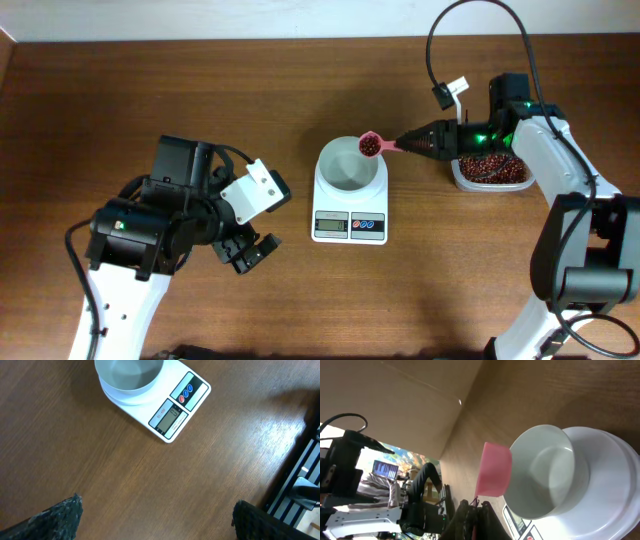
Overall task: Scoop and weigh 50g on scale
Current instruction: 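Carry the bean-filled pink scoop over the white bowl with the right gripper, then tilt the scoop with the right gripper to pour beans into the bowl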
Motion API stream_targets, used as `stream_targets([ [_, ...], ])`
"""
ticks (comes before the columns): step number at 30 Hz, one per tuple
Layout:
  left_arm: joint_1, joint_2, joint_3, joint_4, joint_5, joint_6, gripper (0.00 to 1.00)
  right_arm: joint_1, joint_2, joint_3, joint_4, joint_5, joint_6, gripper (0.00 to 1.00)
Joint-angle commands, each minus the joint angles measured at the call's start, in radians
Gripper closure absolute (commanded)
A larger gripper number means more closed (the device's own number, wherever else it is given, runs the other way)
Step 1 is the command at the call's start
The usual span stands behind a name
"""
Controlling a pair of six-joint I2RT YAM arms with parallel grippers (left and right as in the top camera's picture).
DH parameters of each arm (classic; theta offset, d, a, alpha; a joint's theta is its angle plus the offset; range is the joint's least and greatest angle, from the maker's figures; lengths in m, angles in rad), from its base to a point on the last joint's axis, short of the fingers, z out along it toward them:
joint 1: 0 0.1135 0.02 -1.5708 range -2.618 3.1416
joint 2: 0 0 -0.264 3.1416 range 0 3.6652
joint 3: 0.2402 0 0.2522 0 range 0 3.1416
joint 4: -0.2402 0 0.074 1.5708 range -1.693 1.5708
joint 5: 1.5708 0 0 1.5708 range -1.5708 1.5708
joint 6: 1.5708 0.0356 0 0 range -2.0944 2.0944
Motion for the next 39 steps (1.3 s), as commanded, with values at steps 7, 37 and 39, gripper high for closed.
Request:
stream_targets([
  [7,0.003,0.000,-0.005,0.002,0.021,0.020,0.01,0.032,0.006,0.001,0.042,0.025,-0.007,0.96],
  [37,0.003,0.000,-0.005,0.002,0.021,0.020,0.01,0.139,0.006,0.001,0.147,0.351,0.019,0.96],
  [39,0.003,0.000,-0.005,0.002,0.021,0.020,0.01,0.139,0.006,0.001,0.150,0.333,0.019,0.96],
])
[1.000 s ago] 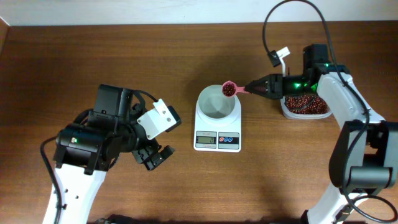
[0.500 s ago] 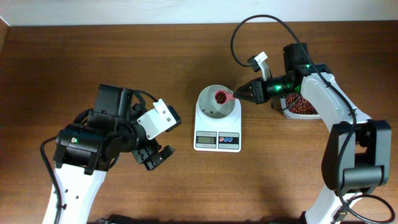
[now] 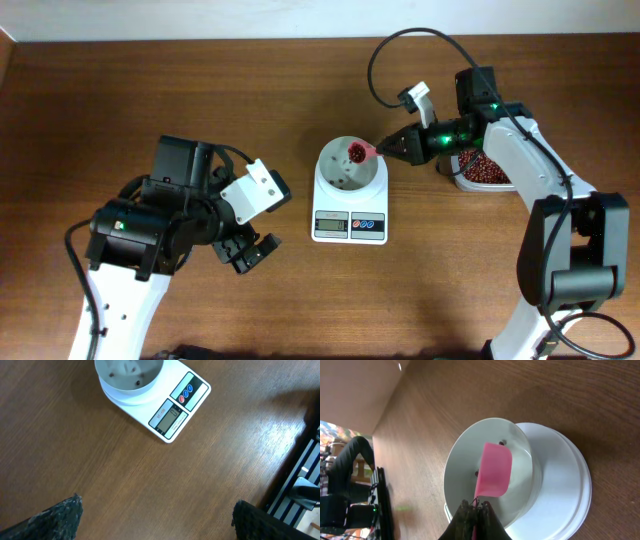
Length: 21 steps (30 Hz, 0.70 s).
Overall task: Scoop and weigh 50g on scale
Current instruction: 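Tilt the scoop with the right gripper to pour beans into the bowl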
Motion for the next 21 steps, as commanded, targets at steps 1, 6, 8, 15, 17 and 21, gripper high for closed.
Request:
stream_targets([
  [1,0.003,0.000,-0.005,0.002,0.021,0.020,0.01,0.008,0.006,0.001,0.005,-0.029,0.020,0.96],
  [6,0.003,0.000,-0.005,0.002,0.021,0.020,0.01,0.013,0.006,0.001,-0.009,0.051,0.027,0.96],
  [8,0.003,0.000,-0.005,0.002,0.021,0.020,0.01,0.019,0.006,0.001,-0.005,0.033,0.027,0.96],
  [15,0.003,0.000,-0.005,0.002,0.021,0.020,0.01,0.020,0.005,0.002,-0.003,-0.097,-0.051,0.96],
  [17,0.003,0.000,-0.005,0.002,0.021,0.020,0.01,0.027,0.003,0.002,-0.010,0.049,-0.007,0.96],
  [21,0.003,0.000,-0.005,0.002,0.021,0.020,0.01,0.026,-0.029,0.013,-0.009,0.023,-0.007,0.96],
])
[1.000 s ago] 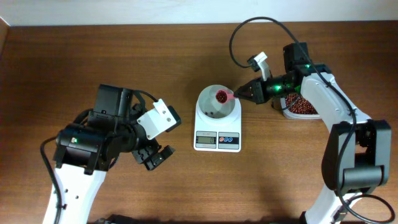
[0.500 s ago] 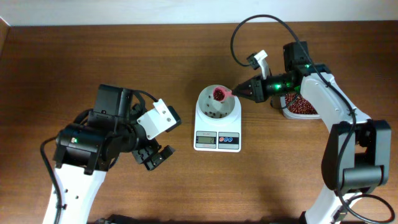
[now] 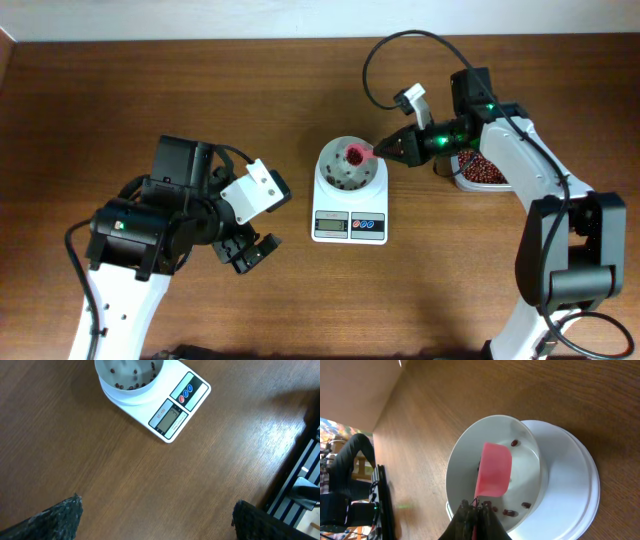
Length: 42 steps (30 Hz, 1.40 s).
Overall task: Scoop and weigh 50g on scale
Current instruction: 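Tilt the scoop with the right gripper to pour beans into the bowl, then move the empty scoop back to the bean tub with the right gripper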
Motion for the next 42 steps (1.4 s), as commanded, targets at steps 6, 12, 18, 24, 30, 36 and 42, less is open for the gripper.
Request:
stream_targets([
  [6,0.003,0.000,-0.005,0.002,0.021,0.020,0.01,0.039,-0.123,0.017,-0.004,0.061,-0.003,0.96],
  [12,0.003,0.000,-0.005,0.002,0.021,0.020,0.01,0.108,-0.163,0.017,-0.013,0.280,-0.003,0.96],
  [18,0.003,0.000,-0.005,0.002,0.021,0.020,0.01,0.160,-0.208,0.018,-0.013,0.421,-0.004,0.96],
  [24,0.003,0.000,-0.005,0.002,0.021,0.020,0.01,0.249,-0.224,0.018,-0.023,0.613,-0.008,0.96],
  [30,0.003,0.000,-0.005,0.002,0.021,0.020,0.01,0.285,-0.267,0.018,-0.024,0.730,-0.015,0.96],
  [36,0.003,0.000,-0.005,0.002,0.021,0.020,0.01,0.286,-0.266,0.018,-0.072,0.659,-0.093,0.96],
  [42,0.003,0.000,-0.005,0.002,0.021,0.020,0.01,0.285,-0.266,0.018,-0.055,0.652,-0.094,0.96],
])
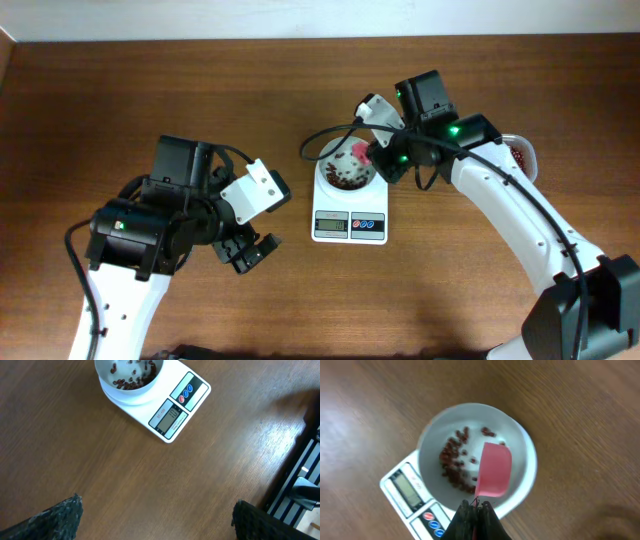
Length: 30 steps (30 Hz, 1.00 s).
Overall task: Scoop and weigh 50g on scale
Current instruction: 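Move the empty scoop back to the bean tub with the right gripper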
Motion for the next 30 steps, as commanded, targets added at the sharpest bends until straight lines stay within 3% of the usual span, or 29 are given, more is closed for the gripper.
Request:
stream_targets([
  [1,0.003,0.000,-0.005,0.002,0.021,0.020,0.01,0.004,-0.019,0.016,0.018,0.031,-0.011,0.96],
  [4,0.003,0.000,-0.005,0.002,0.021,0.020,0.01,0.005,-0.019,0.016,0.014,-0.042,0.015,0.96],
  [11,0.003,0.000,-0.005,0.002,0.021,0.020,0.01,-0.047,-0.058,0.114,-0.025,-0.013,0.080,0.96],
  [18,0.003,0.000,-0.005,0.002,0.021,0.020,0.01,-0.298,-0.189,0.137,-0.154,-0.011,0.080,0.96],
  [26,0.003,0.000,-0.005,0.002,0.021,0.020,0.01,-0.544,-0.187,0.134,-0.347,0.043,0.076,0.96],
  [30,0.003,0.000,-0.005,0.002,0.021,0.020,0.01,-0.579,-0.142,0.124,-0.346,0.043,0.076,0.96],
])
